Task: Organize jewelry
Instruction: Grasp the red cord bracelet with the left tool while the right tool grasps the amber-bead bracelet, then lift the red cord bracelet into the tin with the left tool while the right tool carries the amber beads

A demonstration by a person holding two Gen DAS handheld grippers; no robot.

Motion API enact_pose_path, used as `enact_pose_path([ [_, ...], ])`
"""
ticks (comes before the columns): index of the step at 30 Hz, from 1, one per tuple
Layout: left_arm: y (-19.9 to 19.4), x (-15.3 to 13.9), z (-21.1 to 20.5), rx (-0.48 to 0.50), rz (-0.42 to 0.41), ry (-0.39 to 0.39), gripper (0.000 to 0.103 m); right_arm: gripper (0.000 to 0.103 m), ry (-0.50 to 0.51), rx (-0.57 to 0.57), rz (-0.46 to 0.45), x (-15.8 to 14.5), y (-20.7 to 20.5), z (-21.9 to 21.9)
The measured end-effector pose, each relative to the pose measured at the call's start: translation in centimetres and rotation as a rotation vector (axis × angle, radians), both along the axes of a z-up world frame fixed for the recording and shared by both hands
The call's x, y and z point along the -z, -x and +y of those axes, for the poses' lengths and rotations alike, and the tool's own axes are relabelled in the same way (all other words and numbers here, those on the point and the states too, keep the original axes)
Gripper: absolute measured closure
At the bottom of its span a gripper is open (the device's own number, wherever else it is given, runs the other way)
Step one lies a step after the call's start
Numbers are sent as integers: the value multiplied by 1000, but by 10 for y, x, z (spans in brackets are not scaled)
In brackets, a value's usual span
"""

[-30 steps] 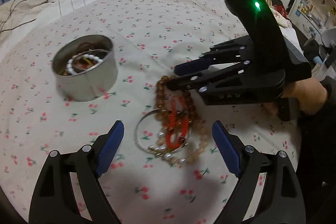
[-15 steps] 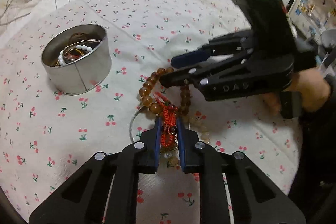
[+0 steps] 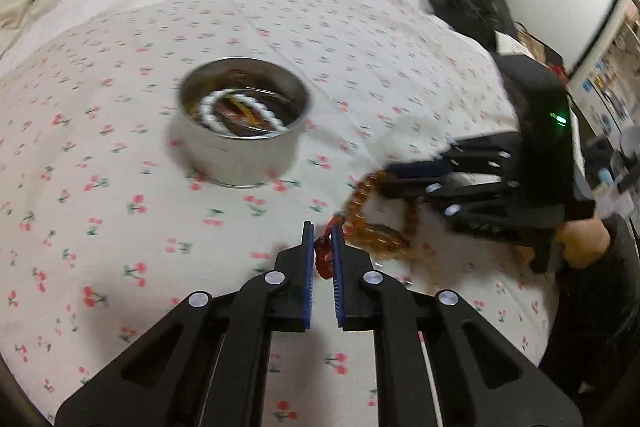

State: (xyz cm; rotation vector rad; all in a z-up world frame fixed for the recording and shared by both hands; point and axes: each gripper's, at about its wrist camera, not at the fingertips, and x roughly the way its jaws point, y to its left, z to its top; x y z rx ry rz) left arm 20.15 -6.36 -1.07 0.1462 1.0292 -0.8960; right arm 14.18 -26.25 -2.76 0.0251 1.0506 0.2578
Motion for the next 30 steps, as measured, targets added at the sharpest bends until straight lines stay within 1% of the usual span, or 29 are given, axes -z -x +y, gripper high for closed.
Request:
enact_pose_path([
  [5, -6, -1, 6, -29, 0, 5, 96, 91, -91, 13, -48, -12, 2, -10],
  [6, -7, -2, 6, -33, -7, 6, 99, 91, -115, 9, -60, -16, 3, -11],
  [8, -8, -5, 7, -36, -13, 12, 100, 91, -149, 10, -73, -21, 3, -14],
  [10, -10, -7, 10, -43, -13, 16, 101, 91, -161, 5, -76, -21, 3, -16],
  [12, -11, -5, 12, -43, -9, 9, 101, 90, -147, -1, -56, -18, 1, -13],
  [13, -12, -3, 11, -42, 1, 3, 101, 90, -126, 4, -27, -12, -2, -11],
  [14, -12, 0, 12, -27, 23, 4, 101, 80, -117, 4, -5, -7, -3, -10],
  [15, -12, 4, 11, -12, 47, 1, 101, 63, -102, 5, 1, -5, -2, -9],
  [17, -13, 10, 9, -25, 58, -8, 99, 56, -77, -11, 3, -2, -3, -3],
  [18, -13, 14, 7, -13, 71, -14, 94, 53, -56, -22, 2, -1, -2, 1],
  [19, -12, 17, 4, -14, 63, -28, 87, 53, -38, -28, 2, 0, -1, 4],
  [20, -12, 19, 3, -21, 58, -39, 84, 53, -19, -33, 3, 2, -1, 6],
  [21, -11, 24, 1, -21, 67, -53, 81, 53, -5, -36, 3, 3, 0, 9],
  [22, -10, 27, -1, -21, 69, -63, 81, 53, 10, -40, 1, 5, 0, 12],
  [23, -9, 29, -3, -22, 64, -76, 81, 60, 13, -47, -5, 4, 1, 13],
  [24, -7, 29, -5, -12, 64, -84, 88, 77, 10, -48, -7, 4, 1, 13],
  [25, -6, 29, -7, 5, 65, -89, 97, 88, 3, -47, -11, 2, 2, 12],
  [26, -2, 28, -10, 23, 48, -103, 97, 91, -7, -47, -18, 0, 2, 11],
  [27, 1, 25, -12, 33, 37, -112, 97, 91, -7, -47, -31, -2, 3, 11],
  [30, 6, 14, -10, 44, 8, -88, 97, 91, -35, -34, -62, -9, 4, 6],
])
